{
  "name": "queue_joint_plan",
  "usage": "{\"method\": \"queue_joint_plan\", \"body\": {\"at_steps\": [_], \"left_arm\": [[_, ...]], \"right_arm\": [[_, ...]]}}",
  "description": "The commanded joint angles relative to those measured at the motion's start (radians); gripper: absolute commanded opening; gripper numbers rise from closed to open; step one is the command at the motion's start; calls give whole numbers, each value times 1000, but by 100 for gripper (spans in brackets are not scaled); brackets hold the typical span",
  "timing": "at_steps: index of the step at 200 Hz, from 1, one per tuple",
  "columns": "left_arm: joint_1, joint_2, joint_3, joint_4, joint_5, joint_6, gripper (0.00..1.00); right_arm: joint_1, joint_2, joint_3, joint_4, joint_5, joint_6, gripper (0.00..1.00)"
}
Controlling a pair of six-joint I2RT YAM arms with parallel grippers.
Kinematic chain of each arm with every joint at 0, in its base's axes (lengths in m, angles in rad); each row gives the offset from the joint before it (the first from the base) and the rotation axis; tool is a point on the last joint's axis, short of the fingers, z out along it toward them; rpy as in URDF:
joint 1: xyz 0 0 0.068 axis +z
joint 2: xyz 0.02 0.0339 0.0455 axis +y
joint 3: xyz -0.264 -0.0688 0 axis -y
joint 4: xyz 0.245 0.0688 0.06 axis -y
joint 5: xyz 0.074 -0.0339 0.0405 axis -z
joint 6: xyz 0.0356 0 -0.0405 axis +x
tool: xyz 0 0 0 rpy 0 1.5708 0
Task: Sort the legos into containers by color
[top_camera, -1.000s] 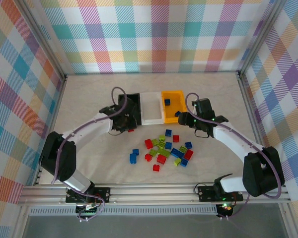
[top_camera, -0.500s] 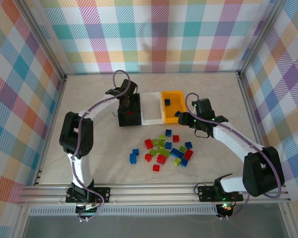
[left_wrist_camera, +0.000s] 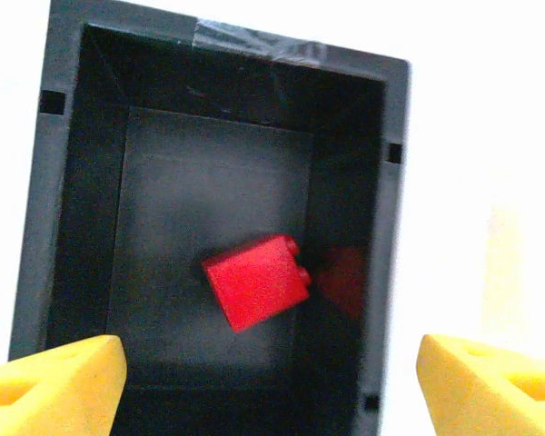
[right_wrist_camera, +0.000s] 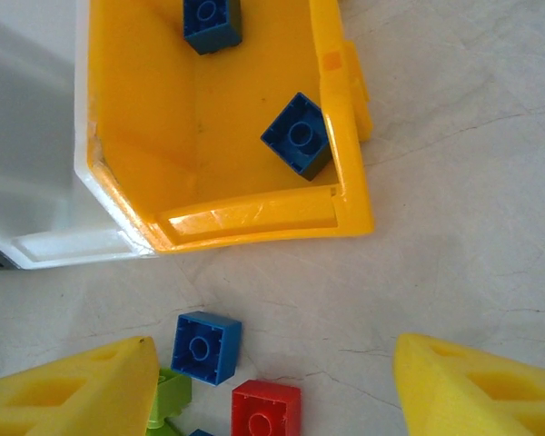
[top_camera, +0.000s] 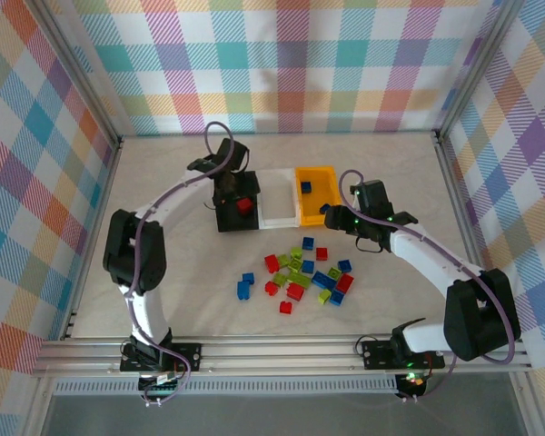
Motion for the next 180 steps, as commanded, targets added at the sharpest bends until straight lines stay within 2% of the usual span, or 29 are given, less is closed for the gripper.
{"method": "queue_joint_plan", "body": {"at_steps": [1,26,79,118,137,180], "left_arm": [[-7,-158,-60,12,64,-21,88],[-31,-282,-188,29,86,-34,99],[-102,-519,-494,64,141,-80,99],[-226,-519,-639,41,165,-78,90],[-286,-530,-683,29,186,-71,89],[-436,-532,-722,-80,99,-89,87]], "right_arm": [[22,-27,30,-8,-43,-30,70],[59,-21,40,-33,-49,-50,70],[142,-26,35,-82,-64,-58,70],[159,-28,4,-82,-39,-42,70],[158,-32,-3,-83,-24,-42,70],[159,-38,-13,-84,10,-48,70]]}}
